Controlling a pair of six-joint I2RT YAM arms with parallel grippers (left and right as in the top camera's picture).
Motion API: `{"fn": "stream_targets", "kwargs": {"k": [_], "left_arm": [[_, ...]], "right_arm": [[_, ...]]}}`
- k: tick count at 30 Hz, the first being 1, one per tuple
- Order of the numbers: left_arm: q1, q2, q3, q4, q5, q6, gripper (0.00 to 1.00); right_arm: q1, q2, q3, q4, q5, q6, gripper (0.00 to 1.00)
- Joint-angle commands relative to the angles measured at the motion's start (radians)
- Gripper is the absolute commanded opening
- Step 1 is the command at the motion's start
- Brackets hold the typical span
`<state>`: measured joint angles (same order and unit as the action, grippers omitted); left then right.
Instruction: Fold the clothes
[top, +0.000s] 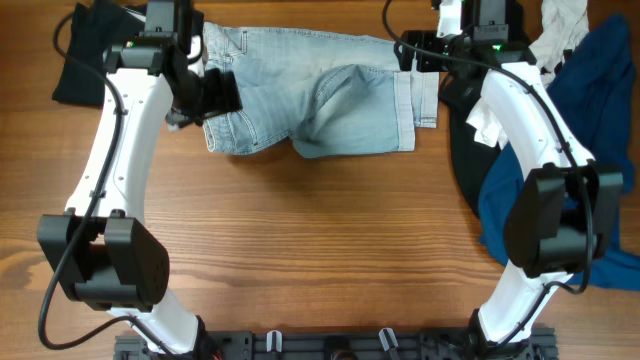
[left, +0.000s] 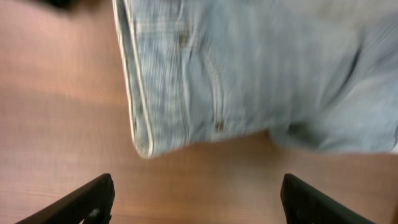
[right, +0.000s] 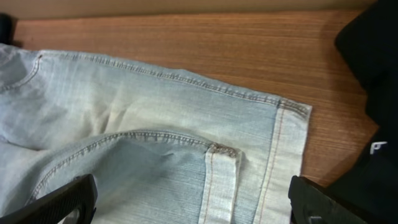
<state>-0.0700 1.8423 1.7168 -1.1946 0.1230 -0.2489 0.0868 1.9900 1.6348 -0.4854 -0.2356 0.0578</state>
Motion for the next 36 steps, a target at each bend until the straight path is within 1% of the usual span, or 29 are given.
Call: {"fn": "stream_targets", "kwargs": {"k": [1,3,5,8,10,13,17,21,25,27,28,29,31,36], "left_arm": [[0.0,0.006,-0.049,-0.084,0.041,-0.095,0.83],[-0.005,0.006,-0.089,-0.081,0.035,-0.146,0.8],[-0.007,0.006,-0.161,-0.031,0.028,-0.213,0.78],[-0.014,0.006,-0.281,0.107,0.029,-0.3,0.74],[-0.022,0.006,-0.376,0.239,0.03,-0.364,0.73],[-0.027,0.006,-0.484,0.409,0.029,-0.396,0.72],[-0.027,0.006,-0.537,0.525,-0.014,-0.396,0.67],[-0.027,0.006,-0.541,0.566,-0.066,-0.396,0.56],[-0.027,0.006,-0.541,0.603,-0.069,-0.396,0.43],[-0.026,0.006,-0.541,0.639,-0.068,-0.397,0.27],[-0.025,0.005,-0.541,0.647,-0.068,-0.412,0.18],[-0.025,0.001,-0.54,0.652,-0.068,-0.428,0.06],[-0.026,-0.009,-0.539,0.655,-0.068,-0.451,0.04],[-0.025,-0.05,-0.539,0.656,-0.069,-0.451,0.04]], "right_arm": [[-0.001,0.045,0.008,0.01,-0.013,-0.027,0.99],[0.0,0.051,0.008,0.016,-0.013,-0.011,0.99],[0.0,0.061,0.008,0.029,-0.014,0.002,0.98],[0.0,0.069,0.008,0.027,-0.014,0.029,0.96],[0.002,0.072,0.008,0.023,-0.014,0.032,0.95],[0.004,0.073,0.008,0.025,-0.014,0.047,0.95],[0.005,0.073,0.008,0.023,-0.019,0.047,0.95],[0.009,0.081,0.008,0.017,-0.045,0.047,0.94],[0.021,0.088,0.006,0.023,-0.043,0.047,0.94],[0.023,0.09,0.006,0.043,-0.043,0.047,0.92],[0.023,0.093,0.006,0.053,-0.037,0.048,0.9],[0.024,0.096,0.006,0.059,-0.028,0.049,0.88],[0.024,0.108,0.006,0.066,-0.024,0.053,0.85],[0.026,0.165,0.006,0.063,-0.034,0.076,0.82]]}}
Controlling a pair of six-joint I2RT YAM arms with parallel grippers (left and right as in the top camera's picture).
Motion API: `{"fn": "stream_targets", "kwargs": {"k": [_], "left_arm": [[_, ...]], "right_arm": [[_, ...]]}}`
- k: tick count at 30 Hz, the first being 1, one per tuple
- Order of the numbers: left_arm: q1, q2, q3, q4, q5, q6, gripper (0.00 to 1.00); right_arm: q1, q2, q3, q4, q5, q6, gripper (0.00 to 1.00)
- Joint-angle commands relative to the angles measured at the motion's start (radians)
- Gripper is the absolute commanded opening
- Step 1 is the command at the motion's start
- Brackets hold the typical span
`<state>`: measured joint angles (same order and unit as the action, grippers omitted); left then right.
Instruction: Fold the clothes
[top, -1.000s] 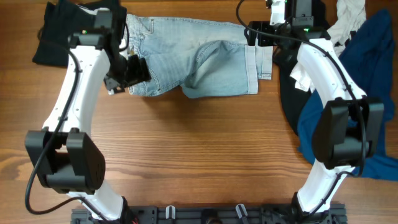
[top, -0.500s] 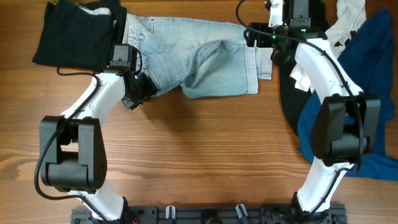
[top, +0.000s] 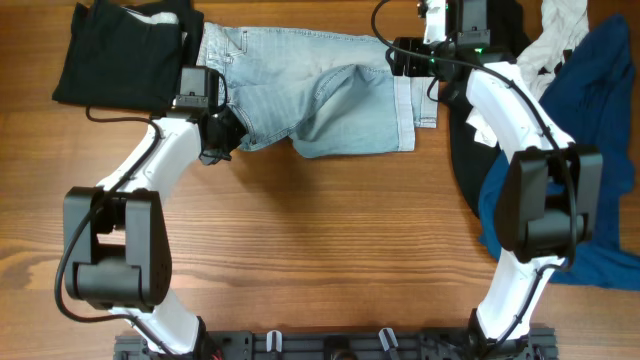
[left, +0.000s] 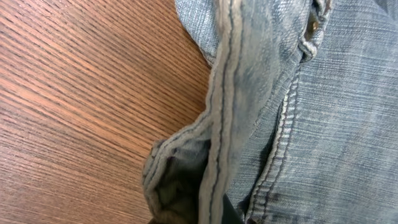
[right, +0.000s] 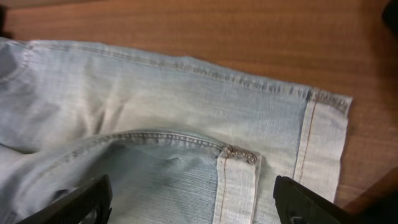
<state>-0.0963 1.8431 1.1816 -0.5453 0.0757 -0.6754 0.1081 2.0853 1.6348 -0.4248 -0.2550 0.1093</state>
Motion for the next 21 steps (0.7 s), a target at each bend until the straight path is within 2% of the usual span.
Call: {"fn": "stream_targets", "kwargs": {"k": [1,15,19,21], "left_arm": [[0.001,-0.063,-0.003,0.006,-0.021,-0.025,0.04],[0.003,-0.084,-0.003,0.003,-0.021,-0.016,0.06],[0.003,-0.084,-0.003,-0.004,-0.021,-0.013,0.06],[0.003,-0.084,-0.003,-0.005,-0.021,-0.013,0.05]], "right_arm": [[0.005,0.089,0.006,0.005,-0.016,0.024,0.82],[0.007,0.214,0.006,0.078,-0.032,0.032,0.81],[0.007,0.214,0.006,0.101,-0.052,0.032,0.73],[0.006,0.214,0.006,0.113,-0.06,0.031,0.64]]}}
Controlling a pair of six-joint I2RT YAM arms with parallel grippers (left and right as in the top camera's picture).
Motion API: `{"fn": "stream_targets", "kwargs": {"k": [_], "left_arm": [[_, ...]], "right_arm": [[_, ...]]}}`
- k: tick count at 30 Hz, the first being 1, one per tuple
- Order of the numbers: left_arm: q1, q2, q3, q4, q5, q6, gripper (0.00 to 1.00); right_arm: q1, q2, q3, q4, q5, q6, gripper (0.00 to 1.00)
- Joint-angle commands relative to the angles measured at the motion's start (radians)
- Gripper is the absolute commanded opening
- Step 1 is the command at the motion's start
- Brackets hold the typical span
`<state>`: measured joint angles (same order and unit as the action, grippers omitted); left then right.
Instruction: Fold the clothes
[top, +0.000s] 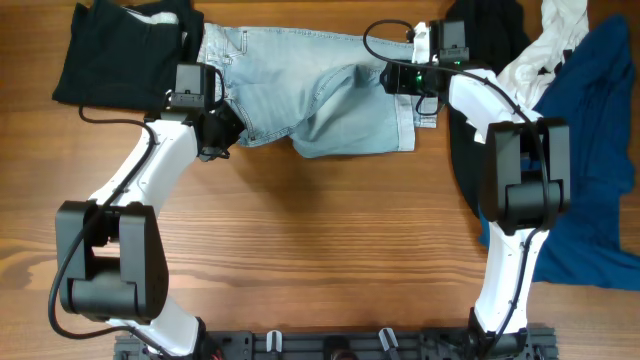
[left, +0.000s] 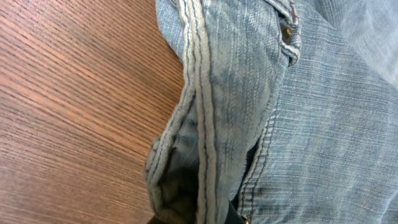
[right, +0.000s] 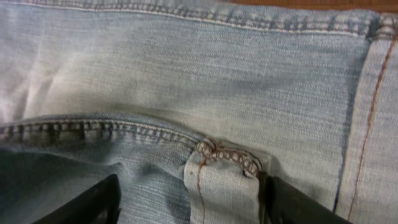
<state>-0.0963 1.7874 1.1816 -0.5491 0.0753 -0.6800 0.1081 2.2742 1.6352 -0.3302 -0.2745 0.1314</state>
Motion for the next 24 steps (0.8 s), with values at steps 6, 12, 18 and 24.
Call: {"fn": "stream_targets", "kwargs": {"k": [6,12,18,24], "left_arm": [[0.003,-0.055,-0.003,-0.016,-0.021,-0.005,0.05],[0.028,-0.176,-0.003,-0.067,-0.02,0.074,0.04],[0.098,-0.323,-0.003,-0.196,-0.014,0.095,0.04],[0.152,-0.389,-0.003,-0.272,-0.005,0.127,0.04]], "right_arm": [[0.002,-0.003,0.008,0.038,-0.037,0.008,0.04],[-0.017,-0.099,0.008,-0.06,-0.037,-0.006,0.04],[-0.039,-0.234,0.008,-0.254,-0.038,-0.045,0.04],[-0.046,-0.323,0.008,-0.409,-0.034,-0.103,0.04]]}}
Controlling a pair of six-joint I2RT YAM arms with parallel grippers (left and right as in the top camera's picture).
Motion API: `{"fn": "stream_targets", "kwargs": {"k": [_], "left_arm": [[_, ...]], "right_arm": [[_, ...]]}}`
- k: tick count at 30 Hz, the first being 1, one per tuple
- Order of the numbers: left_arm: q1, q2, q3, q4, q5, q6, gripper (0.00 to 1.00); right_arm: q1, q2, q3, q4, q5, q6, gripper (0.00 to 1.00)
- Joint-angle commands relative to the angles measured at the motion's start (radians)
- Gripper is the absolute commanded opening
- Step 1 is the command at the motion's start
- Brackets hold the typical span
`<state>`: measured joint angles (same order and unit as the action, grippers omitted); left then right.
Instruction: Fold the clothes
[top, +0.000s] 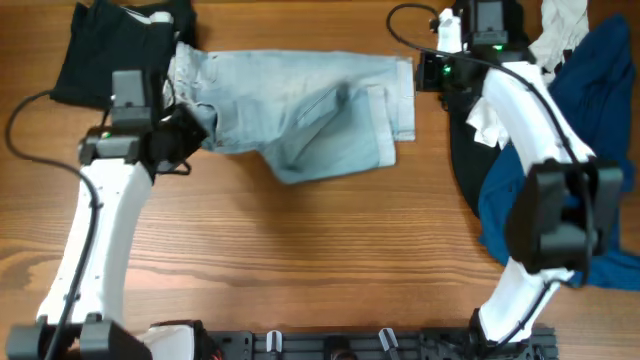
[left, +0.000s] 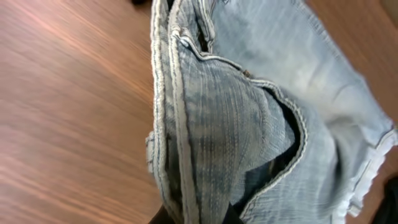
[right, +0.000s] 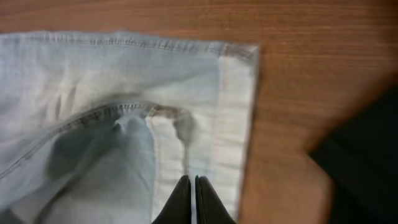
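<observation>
Light-blue denim shorts (top: 300, 110) lie spread across the far middle of the table. My left gripper (top: 185, 138) is shut on the waistband at their left end. In the left wrist view the doubled waistband (left: 186, 143) runs straight into the fingers (left: 158, 219) and hangs raised off the wood. My right gripper (top: 418, 72) is at the shorts' right end. In the right wrist view it (right: 193, 180) is shut, and the pale leg cuff (right: 171, 140) rises to its tips.
A black garment (top: 100, 45) lies folded at the far left corner. On the right lies a pile: a blue garment (top: 600, 120), a black one (top: 462, 150) and a white cloth (top: 560, 30). Bare wood (top: 320, 250) fills the front.
My right gripper was open low around the leg cuff and is now shut and higher, further right. My left gripper has moved left with the waistband. The shorts sit further left and flatter.
Both grippers were open above the shorts, left at the waistband and right at the cuffs. Then the left was shut on the waistband corner while the right stayed open over the cuff, later close around it. Now both are shut and the shorts are pulled flatter.
</observation>
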<state>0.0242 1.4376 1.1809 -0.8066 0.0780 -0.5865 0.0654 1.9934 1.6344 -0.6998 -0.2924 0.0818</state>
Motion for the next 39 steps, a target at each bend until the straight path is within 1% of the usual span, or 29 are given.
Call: {"fn": "stream_targets", "kwargs": {"k": [1,2,3,4,5,6,7,9,11,13,14,15,18,24,30,35,36,37,39], "left_arm": [[0.036,-0.039,-0.003,-0.017,-0.008,0.034,0.04],[0.039,-0.034,-0.003,-0.017,-0.008,0.034,0.04],[0.039,-0.028,-0.003,-0.014,-0.008,0.033,0.04],[0.039,-0.022,-0.003,-0.01,-0.008,0.034,0.04],[0.039,-0.014,-0.003,-0.006,-0.007,0.033,0.04],[0.039,-0.006,-0.003,-0.006,-0.004,0.034,0.04],[0.039,0.004,-0.003,-0.006,0.001,0.033,0.04],[0.039,0.021,-0.003,-0.006,0.012,0.033,0.04],[0.039,0.038,-0.003,-0.006,0.023,0.033,0.04],[0.039,0.045,-0.003,-0.006,0.023,0.033,0.04],[0.039,0.047,-0.003,-0.006,0.023,0.033,0.04],[0.039,0.047,-0.003,-0.006,0.023,0.033,0.04],[0.039,0.047,-0.003,-0.006,0.023,0.033,0.04],[0.039,0.047,-0.003,-0.006,0.022,0.033,0.04],[0.039,0.047,-0.003,-0.006,0.022,0.033,0.04],[0.039,0.047,-0.003,-0.006,0.022,0.033,0.04],[0.039,0.047,-0.003,-0.006,0.022,0.033,0.04],[0.039,0.047,-0.003,-0.006,0.022,0.033,0.04],[0.039,0.047,-0.003,-0.006,0.022,0.033,0.04]], "right_arm": [[-0.003,-0.045,0.008,-0.052,-0.016,-0.053,0.04],[-0.001,-0.044,0.008,-0.056,-0.019,-0.053,0.04],[0.001,-0.038,0.006,-0.056,-0.025,-0.055,0.1],[0.006,-0.034,0.006,-0.06,-0.028,-0.056,0.33],[0.014,-0.023,0.006,-0.061,-0.029,-0.056,0.48],[0.023,-0.017,0.006,-0.061,-0.036,-0.056,0.6],[0.04,-0.001,0.006,-0.051,-0.043,-0.058,0.68],[0.071,0.02,0.006,-0.026,-0.037,-0.075,0.81],[0.106,0.051,0.006,0.021,-0.012,-0.082,0.85],[0.142,0.092,0.006,0.076,0.046,-0.078,0.84],[0.154,0.113,0.006,0.097,0.071,-0.072,0.82],[0.164,0.132,0.006,0.115,0.095,-0.059,0.79],[0.18,0.186,0.006,0.156,0.148,-0.044,0.66],[0.192,0.259,0.006,0.188,0.181,-0.029,0.58],[0.212,0.294,0.006,0.221,0.159,-0.026,0.57],[0.241,0.294,0.006,0.239,0.143,-0.023,0.46],[0.245,0.294,0.006,0.24,0.143,-0.017,0.42],[0.246,0.294,0.006,0.24,0.143,-0.006,0.36],[0.244,0.29,0.009,0.24,0.143,0.019,0.16]]}}
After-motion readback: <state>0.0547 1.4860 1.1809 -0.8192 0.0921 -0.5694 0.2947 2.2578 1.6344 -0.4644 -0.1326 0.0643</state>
